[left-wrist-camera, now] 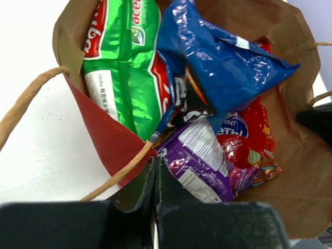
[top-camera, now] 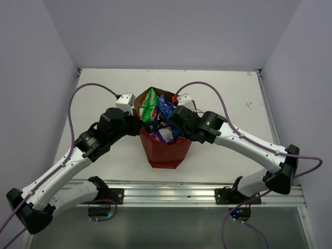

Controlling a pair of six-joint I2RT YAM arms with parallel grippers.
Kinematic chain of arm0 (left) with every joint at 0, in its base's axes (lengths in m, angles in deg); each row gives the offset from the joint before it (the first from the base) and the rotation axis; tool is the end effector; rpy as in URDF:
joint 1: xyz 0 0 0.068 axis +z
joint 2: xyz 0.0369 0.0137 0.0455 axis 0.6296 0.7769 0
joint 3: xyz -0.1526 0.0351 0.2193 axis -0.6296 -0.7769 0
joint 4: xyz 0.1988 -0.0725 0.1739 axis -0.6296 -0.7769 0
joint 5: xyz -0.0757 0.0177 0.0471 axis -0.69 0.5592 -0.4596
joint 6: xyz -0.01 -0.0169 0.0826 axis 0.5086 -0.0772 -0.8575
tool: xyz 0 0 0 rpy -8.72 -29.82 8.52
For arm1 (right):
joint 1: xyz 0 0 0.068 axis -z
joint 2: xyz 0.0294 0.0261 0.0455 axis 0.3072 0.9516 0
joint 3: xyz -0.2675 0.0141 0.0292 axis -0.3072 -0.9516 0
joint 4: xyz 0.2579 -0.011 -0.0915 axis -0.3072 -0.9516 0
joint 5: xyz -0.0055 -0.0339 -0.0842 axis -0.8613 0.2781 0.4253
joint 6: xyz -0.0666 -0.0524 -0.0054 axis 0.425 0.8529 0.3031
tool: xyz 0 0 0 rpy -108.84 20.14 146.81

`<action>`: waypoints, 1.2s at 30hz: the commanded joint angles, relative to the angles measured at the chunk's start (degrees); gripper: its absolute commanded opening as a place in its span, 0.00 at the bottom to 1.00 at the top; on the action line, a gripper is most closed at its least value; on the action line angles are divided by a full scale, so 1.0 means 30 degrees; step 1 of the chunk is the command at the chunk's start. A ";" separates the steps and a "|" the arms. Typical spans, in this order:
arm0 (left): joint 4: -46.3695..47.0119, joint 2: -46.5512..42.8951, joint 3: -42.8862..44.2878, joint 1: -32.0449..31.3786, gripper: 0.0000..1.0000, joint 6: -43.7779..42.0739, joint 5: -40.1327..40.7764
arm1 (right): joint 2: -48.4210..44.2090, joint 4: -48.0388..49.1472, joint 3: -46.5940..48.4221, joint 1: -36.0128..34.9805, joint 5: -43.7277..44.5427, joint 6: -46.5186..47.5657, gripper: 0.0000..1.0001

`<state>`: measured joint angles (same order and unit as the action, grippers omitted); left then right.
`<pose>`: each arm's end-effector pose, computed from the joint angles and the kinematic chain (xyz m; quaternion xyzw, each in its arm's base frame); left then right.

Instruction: Place the snacks into the paper bag

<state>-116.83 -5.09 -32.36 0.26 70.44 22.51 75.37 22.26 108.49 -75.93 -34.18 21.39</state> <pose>0.2011 -0.1491 0.3157 0.0391 0.8494 -0.2457 0.4654 0.2009 0.2385 0.3147 -0.1729 0.9047 -0.0563 0.3852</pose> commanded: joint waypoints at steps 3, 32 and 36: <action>0.0074 0.0840 0.2650 -0.0643 0.00 -0.0091 0.1332 | 0.0389 0.0749 0.2372 0.0099 0.0221 0.0213 0.00; -0.6573 0.0696 0.8839 -0.1405 0.94 0.0555 1.3362 | -0.1866 -0.5684 0.8555 0.0128 1.0341 -0.0224 0.85; -0.6871 0.0054 0.6436 0.1042 0.96 -0.0735 1.1625 | -0.1165 -0.9148 0.8732 0.0128 1.2171 -0.1744 0.91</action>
<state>-131.32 -5.66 -8.74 -1.56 70.53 54.37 69.69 9.02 134.00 -75.56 -8.15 20.84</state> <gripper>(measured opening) 0.956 0.896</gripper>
